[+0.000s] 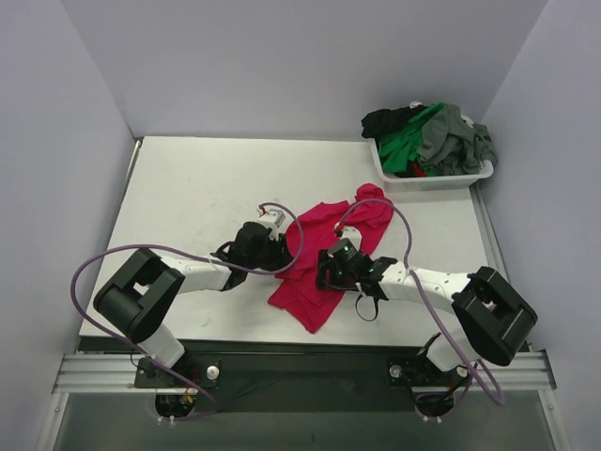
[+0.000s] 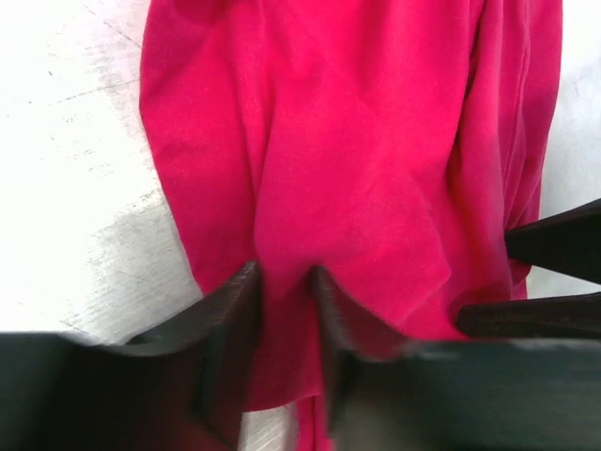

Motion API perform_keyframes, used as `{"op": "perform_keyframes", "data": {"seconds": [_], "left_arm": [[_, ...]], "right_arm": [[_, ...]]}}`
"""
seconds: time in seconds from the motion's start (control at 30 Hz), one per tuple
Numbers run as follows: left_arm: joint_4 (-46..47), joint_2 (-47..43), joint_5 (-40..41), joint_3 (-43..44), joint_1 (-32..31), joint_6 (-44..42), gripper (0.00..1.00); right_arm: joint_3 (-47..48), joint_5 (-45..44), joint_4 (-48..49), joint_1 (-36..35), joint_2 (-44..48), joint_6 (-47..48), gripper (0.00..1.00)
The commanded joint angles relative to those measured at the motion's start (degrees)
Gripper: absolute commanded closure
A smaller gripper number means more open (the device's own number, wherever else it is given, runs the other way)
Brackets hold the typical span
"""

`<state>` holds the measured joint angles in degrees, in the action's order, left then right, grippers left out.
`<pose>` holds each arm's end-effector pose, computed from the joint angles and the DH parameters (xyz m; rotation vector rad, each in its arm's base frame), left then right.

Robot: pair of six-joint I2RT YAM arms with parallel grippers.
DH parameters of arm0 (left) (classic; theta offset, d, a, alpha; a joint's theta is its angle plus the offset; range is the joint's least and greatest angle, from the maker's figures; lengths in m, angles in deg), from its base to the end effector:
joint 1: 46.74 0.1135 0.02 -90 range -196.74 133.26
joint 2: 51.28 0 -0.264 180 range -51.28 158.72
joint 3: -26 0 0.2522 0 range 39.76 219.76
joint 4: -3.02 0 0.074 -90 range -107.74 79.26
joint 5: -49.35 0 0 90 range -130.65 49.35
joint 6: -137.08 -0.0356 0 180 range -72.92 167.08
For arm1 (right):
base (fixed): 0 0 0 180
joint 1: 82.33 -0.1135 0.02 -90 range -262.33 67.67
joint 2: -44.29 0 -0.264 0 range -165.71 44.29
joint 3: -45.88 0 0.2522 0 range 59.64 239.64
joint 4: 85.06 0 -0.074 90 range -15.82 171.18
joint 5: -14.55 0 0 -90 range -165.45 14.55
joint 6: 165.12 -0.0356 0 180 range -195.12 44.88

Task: Fold and stack the t-shirts
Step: Move the tshirt to the center of the board, then flatten out the tshirt

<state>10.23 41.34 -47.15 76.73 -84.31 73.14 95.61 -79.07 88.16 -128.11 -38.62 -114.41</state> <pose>0.2431 -0.1921 0.1466 0.2951 2.2534 -0.7373 0.1986 0.2009 0.1671 -0.0992 2.3661 0.6920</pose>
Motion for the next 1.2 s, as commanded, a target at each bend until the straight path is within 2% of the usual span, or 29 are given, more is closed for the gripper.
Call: {"op": "perform_keyframes", "data": {"seconds": [0.0, 0.1, 0.13, 0.23, 0.27, 0.33, 0.37, 0.43, 0.7, 0.87, 1.03, 1.17], "left_arm": [[4.34, 0.46, -1.76, 1.26, -0.32, 0.66, 0.66], [3.99, 0.55, -1.15, 1.52, -0.23, 0.57, 0.77], [3.73, 0.2, -0.53, 1.79, -0.23, 0.13, 0.87], [2.06, -1.56, 2.18, 2.31, -0.06, -1.1, 1.0], [0.75, -2.17, 3.07, 2.66, 0.12, -1.54, 1.0], [-0.57, -4.28, 5.43, 3.54, 0.82, -2.85, 1.0], [-1.71, -4.98, 5.97, 3.81, 1.08, -3.3, 1.0], [-2.51, -7.09, 6.06, 4.42, 2.57, -4.35, 1.0], [-8.75, -15.7, 7.38, 10.49, 10.31, -7.6, 1.0], [-11.82, -20.28, 8.35, 11.9, 14.09, -9.54, 1.0], [-12.53, -23.27, 9.23, 11.89, 17.95, -11.03, 1.0], [-13.76, -21.08, 9.05, 12.07, 20.24, -11.39, 1.0]], "right_arm": [[-1.25, -2.0, -3.64, -0.89, 1.27, -1.76, 0.36], [-0.55, -2.71, -3.64, -0.63, -1.1, -1.14, 0.4], [-0.55, -2.71, -3.12, -0.63, -1.72, -0.88, 0.42], [-0.11, -2.88, -2.24, -0.63, -3.22, 0.26, 0.6], [0.07, -3.23, -2.24, -0.54, -3.39, 0.44, 0.71], [0.33, -3.24, -2.67, 0.34, -3.31, 1.14, 0.8], [0.59, -3.15, -2.85, 0.86, -2.7, 1.49, 0.91], [1.56, -2.97, -3.99, 2.71, -1.82, 2.55, 0.99], [8.59, -7.19, -11.89, 10.0, 7.06, 7.47, 1.0], [12.72, -12.97, -17.08, 12.82, 12.85, 10.8, 1.0], [17.37, -13.87, -20.16, 15.36, 14.36, 13.62, 0.94], [19.93, -14.66, -20.52, 17.12, 12.0, 14.94, 0.92]]}}
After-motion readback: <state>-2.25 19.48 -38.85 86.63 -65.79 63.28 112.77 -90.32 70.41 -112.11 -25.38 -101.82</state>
